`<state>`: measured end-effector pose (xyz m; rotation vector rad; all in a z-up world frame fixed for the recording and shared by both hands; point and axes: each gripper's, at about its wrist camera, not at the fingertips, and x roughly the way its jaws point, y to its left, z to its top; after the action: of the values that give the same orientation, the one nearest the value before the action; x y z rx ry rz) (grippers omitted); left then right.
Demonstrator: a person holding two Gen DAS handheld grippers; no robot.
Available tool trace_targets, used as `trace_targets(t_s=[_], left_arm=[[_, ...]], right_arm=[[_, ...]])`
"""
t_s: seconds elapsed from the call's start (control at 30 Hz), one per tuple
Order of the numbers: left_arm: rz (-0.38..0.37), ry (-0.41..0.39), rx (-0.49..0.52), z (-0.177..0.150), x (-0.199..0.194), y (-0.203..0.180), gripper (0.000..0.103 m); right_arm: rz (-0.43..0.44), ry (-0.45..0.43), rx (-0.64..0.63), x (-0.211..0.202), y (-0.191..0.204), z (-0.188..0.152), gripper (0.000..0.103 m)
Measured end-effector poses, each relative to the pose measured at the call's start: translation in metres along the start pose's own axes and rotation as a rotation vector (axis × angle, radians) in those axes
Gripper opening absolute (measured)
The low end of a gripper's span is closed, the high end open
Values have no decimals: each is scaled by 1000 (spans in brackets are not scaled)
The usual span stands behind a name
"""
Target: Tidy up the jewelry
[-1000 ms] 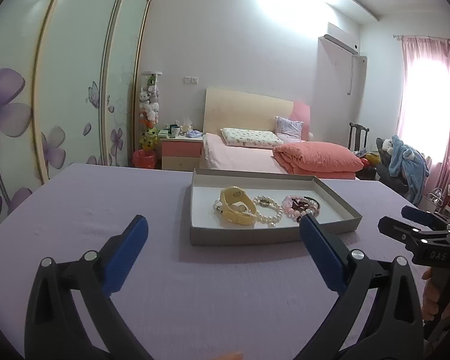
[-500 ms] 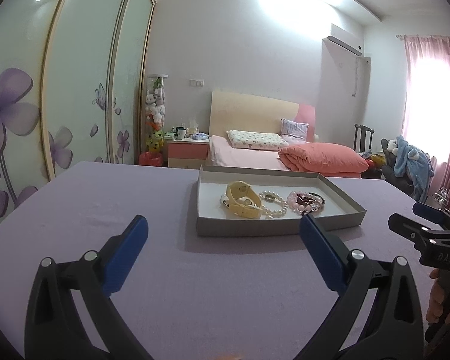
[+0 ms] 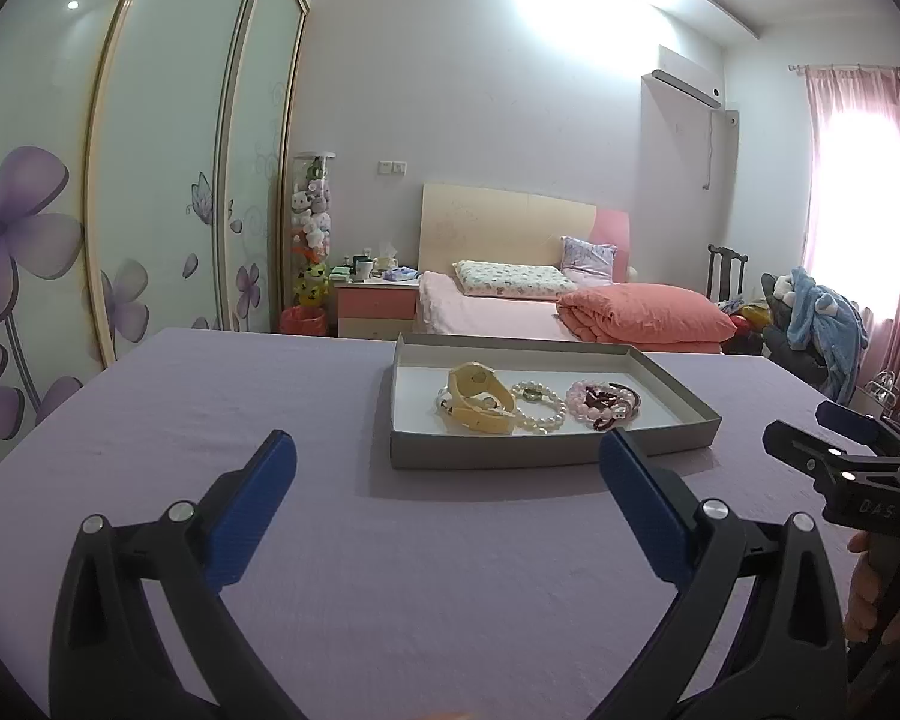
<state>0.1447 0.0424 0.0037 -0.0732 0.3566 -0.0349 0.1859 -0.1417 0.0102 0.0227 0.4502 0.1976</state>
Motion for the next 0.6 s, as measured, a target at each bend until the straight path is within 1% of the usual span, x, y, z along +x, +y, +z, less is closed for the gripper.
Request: trace_targets(t_s=[0.6], left_arm=[[-3, 7, 16, 4, -3, -6, 99]], right_arm=[[2, 1, 3, -1, 0, 0, 101]])
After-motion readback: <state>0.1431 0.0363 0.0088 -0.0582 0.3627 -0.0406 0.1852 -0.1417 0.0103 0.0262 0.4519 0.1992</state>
